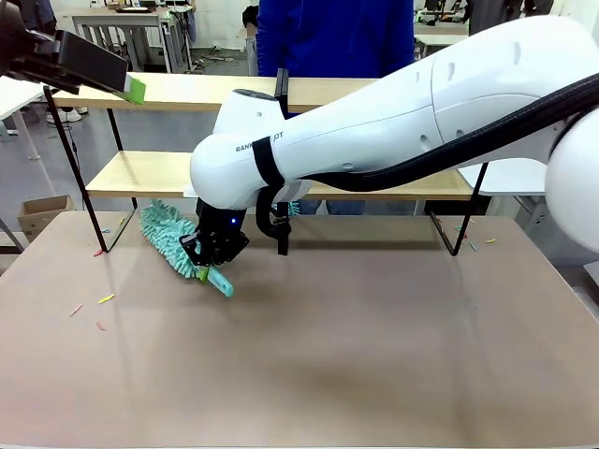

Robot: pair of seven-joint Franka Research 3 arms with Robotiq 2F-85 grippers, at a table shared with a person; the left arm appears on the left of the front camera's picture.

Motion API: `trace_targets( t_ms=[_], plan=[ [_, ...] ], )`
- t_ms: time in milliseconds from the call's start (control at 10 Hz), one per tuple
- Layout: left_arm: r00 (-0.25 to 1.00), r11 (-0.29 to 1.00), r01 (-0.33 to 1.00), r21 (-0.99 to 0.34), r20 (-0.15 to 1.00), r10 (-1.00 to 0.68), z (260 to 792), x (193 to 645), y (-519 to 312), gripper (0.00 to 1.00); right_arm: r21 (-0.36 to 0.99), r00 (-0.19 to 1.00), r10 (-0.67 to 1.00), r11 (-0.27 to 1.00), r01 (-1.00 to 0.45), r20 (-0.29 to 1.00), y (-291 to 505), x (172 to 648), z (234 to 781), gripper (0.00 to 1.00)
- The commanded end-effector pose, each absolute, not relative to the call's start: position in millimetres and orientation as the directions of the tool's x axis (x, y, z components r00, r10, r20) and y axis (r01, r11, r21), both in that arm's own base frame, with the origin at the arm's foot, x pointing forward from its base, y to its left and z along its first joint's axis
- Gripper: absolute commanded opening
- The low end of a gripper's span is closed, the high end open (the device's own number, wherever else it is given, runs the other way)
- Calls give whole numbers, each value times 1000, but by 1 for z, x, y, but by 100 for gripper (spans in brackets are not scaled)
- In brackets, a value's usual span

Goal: Clean the shelves.
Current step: Clean another randomly selected level of the Shelf with the Duster.

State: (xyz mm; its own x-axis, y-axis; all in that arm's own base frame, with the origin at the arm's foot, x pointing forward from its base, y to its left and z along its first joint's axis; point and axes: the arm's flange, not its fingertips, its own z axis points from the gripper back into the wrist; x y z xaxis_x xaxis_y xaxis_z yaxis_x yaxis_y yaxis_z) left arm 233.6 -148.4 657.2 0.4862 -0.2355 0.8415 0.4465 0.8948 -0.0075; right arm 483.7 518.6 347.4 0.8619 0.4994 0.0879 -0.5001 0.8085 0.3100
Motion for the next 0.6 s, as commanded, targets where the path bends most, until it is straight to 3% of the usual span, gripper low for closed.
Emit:
trace_targets(
  t_ms=[0, 300, 500],
  plan=[
    [484, 896, 444, -6, 843, -235, 656, 232, -147, 100, 336, 691, 723, 656, -676, -20, 503, 484, 348, 12],
    [484, 896, 444, -6, 843, -235, 656, 232, -147, 100, 433, 349, 937, 324, -841, -24, 446, 461, 365, 12],
    [484, 896, 444, -6, 843, -235, 656, 232, -147, 100, 471, 263, 964, 221, -854, 25, 412, 443, 371, 12]
  ],
)
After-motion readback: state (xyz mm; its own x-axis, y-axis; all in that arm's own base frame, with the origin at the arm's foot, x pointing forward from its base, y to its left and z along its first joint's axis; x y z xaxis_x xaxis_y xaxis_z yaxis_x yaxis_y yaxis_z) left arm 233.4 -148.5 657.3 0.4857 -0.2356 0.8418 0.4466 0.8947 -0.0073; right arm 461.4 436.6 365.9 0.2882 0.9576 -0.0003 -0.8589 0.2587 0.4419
